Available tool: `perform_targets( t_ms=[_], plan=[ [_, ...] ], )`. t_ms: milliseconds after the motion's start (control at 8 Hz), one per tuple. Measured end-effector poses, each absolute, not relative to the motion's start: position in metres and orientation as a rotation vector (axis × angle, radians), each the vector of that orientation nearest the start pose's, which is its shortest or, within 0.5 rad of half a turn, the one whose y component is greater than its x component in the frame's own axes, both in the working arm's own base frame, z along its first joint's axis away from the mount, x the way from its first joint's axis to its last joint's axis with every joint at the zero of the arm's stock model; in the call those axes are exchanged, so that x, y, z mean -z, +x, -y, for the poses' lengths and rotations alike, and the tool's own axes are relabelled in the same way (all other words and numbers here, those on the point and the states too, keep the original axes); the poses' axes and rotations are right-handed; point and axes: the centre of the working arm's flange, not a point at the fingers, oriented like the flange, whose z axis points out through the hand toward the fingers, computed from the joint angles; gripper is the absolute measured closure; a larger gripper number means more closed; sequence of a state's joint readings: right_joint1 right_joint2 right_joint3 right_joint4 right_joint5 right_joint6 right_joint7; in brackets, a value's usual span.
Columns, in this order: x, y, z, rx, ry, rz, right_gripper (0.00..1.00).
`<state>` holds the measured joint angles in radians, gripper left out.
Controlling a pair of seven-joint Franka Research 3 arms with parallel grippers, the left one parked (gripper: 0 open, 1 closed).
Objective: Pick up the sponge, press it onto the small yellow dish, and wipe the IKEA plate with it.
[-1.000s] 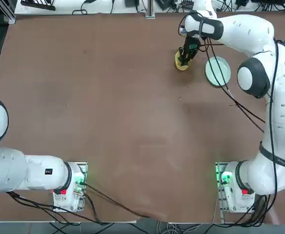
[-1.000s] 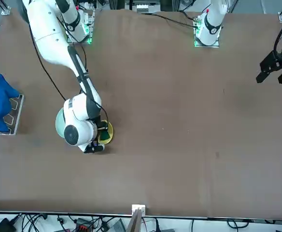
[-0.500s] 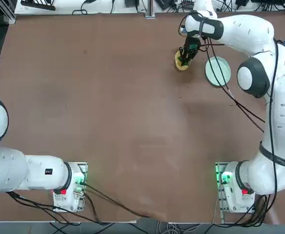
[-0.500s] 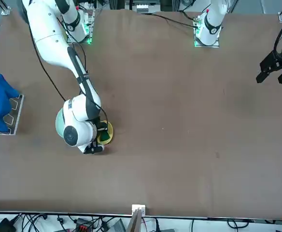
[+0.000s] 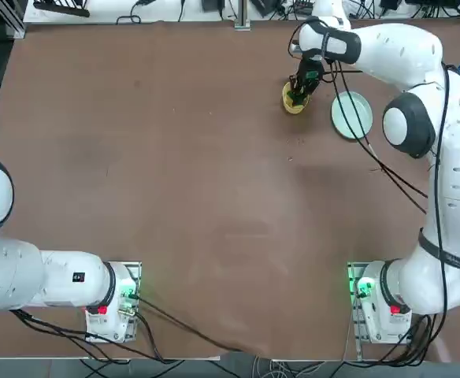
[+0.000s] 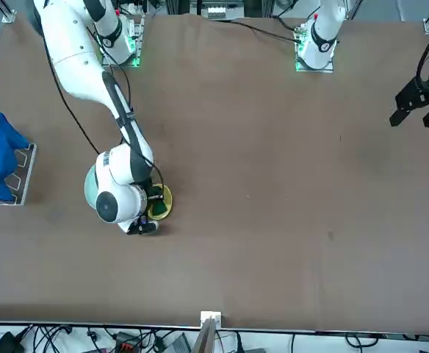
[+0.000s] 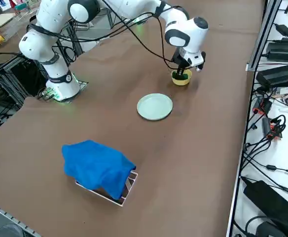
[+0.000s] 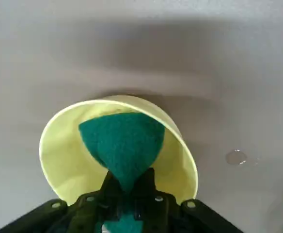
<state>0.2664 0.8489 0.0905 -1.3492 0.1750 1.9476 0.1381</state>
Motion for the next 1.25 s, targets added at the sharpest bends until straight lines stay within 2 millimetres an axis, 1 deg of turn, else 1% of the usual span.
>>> perform_targets(
  t_ms=[250,375,500,750,875,1000,1125,1250],
  plan=[
    [-0.209,0.667,-0.251,-0.447,-2.944,0.176,0.89],
    [-0.222,0.667,-0.253,-0.462,-2.940,0.189,0.89],
    [-0.243,0.666,-0.254,-0.472,-2.938,0.203,0.89],
    [-0.297,0.659,-0.254,-0.496,-2.938,0.226,0.89],
    [-0.321,0.656,-0.250,-0.489,-2.943,0.229,0.89],
    [-0.340,0.653,-0.241,-0.467,-2.964,0.224,0.89],
    [-0.351,0.650,-0.223,-0.436,-3.006,0.205,0.89],
    [-0.356,0.647,-0.201,-0.378,-3.043,0.175,0.89]
  ],
)
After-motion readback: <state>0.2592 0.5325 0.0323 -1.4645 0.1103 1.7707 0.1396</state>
